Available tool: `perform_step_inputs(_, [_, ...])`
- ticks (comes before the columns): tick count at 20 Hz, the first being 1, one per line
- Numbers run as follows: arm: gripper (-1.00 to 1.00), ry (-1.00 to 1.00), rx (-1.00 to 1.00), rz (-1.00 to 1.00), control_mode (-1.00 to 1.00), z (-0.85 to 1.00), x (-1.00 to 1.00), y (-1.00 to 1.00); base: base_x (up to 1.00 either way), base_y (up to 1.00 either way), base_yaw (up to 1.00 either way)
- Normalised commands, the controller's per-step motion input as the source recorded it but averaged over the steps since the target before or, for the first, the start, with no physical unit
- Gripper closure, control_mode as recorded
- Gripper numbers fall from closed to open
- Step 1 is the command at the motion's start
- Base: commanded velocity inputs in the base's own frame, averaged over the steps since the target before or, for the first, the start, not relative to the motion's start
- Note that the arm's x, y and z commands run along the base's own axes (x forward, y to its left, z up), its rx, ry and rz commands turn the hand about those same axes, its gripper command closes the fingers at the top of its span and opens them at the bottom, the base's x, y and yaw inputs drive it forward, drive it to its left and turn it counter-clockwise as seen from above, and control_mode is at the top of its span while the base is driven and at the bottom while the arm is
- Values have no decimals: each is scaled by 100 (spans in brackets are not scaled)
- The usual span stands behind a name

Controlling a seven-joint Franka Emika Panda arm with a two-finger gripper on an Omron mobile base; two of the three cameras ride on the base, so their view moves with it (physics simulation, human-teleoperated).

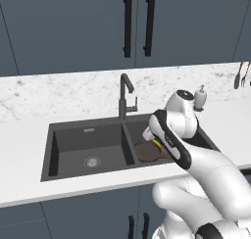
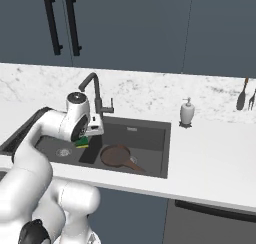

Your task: Pick the pan and sponge and place them into the sink. Then turn on the water.

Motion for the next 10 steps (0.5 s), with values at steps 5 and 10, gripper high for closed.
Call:
perform_step_inputs(5, [100,4,20,25,-100,-5,32,-82,0,0,0])
perform_step_inputs(10, [100,8,9,25,-100,-16,62,-69,0,0,0])
